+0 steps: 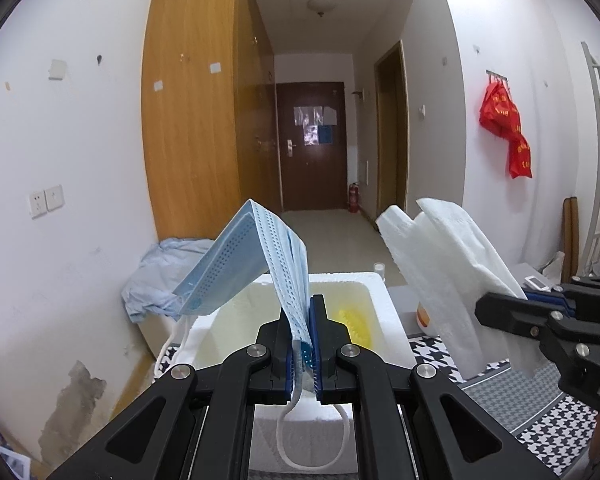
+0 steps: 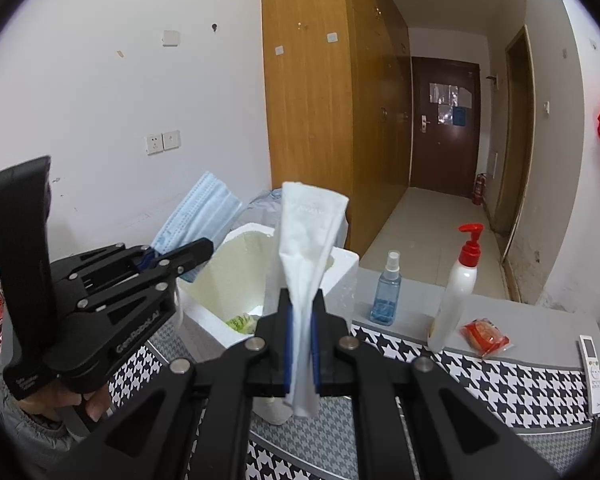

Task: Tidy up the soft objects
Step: 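Carry the blue mask and white mask over the white foam box, then open the left gripper to drop the blue mask into the box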

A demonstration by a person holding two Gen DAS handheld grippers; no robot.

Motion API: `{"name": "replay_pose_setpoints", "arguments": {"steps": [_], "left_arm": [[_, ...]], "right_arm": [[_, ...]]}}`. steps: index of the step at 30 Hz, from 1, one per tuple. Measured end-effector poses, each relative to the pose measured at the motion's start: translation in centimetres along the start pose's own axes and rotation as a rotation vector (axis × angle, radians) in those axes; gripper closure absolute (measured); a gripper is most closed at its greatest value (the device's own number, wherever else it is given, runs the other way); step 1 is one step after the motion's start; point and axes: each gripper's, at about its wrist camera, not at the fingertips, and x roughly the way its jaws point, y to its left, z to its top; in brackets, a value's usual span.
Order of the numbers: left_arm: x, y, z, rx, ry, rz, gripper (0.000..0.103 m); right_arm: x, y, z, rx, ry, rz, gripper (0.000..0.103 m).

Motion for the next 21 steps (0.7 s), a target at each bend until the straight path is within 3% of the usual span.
{"name": "replay_pose_setpoints", "arguments": {"steps": [18, 19, 21], "left_arm": [[4.6, 1.1, -0.2, -0.019, 0.092, -0.041, 0.095], [4.6, 1.1, -0.2, -0.017, 0.092, -0.043, 0.091], [4.6, 1.1, -0.1, -0.013, 0.091, -0.044, 0.069]], "right_arm": [[0.4, -0.4, 0.0, 0.015, 0.005, -0.062, 0.093], [0.4, -0.5, 0.0, 0.017, 0.005, -0.066, 0.093], [0.4, -0.7, 0.1, 0.021, 0.003, -0.077, 0.093]]}}
